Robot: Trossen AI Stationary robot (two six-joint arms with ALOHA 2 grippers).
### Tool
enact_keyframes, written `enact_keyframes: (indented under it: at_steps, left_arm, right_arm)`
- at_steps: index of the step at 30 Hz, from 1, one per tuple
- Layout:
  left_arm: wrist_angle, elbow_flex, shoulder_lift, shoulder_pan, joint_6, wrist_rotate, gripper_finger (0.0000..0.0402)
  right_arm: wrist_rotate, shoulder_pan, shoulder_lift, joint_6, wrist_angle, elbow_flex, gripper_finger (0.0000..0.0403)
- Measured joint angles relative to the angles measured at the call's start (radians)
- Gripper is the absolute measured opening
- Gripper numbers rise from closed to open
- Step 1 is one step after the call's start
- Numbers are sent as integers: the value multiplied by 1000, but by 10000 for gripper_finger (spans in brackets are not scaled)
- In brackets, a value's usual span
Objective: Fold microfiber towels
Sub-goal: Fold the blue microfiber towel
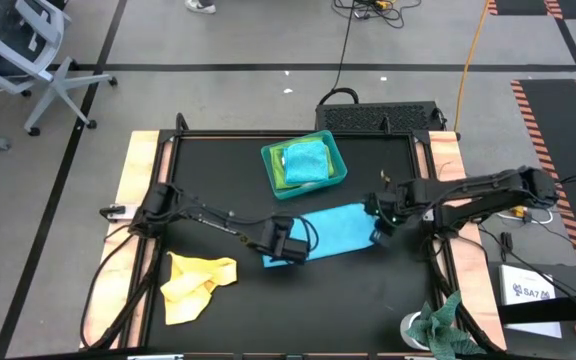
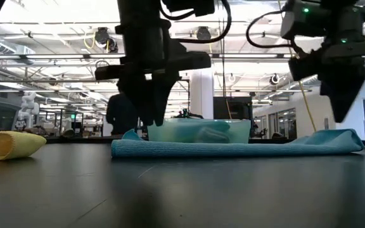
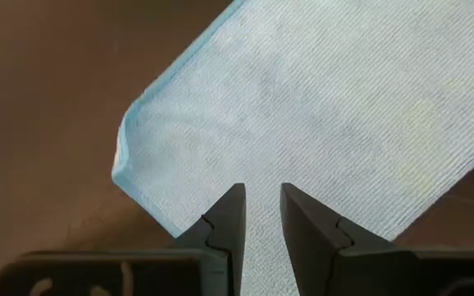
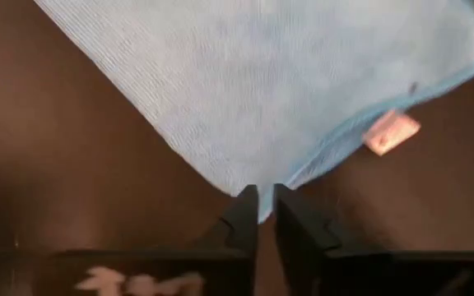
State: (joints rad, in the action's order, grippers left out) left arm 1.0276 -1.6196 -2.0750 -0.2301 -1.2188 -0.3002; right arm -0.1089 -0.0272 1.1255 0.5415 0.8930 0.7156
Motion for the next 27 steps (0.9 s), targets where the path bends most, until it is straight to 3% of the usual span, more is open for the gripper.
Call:
enact_keyframes:
  at_steps: [3,13,21,27]
  left_arm:
    - [-10,24,0,-12,-37,-3,81]
    - [-57,129,0,-53,-137,38,81]
    - [-100,164,0,-76,-180,39,81]
    - [-121,201,6,-81,-201,26,81]
  right_arm:
    - [0,41,0,72,-17,-30,5]
    - [1,127,0,235,-320,-133,0]
    - [10,130,1,232,-259,-134,0]
    - [110,129,1,229,-135,-134,0]
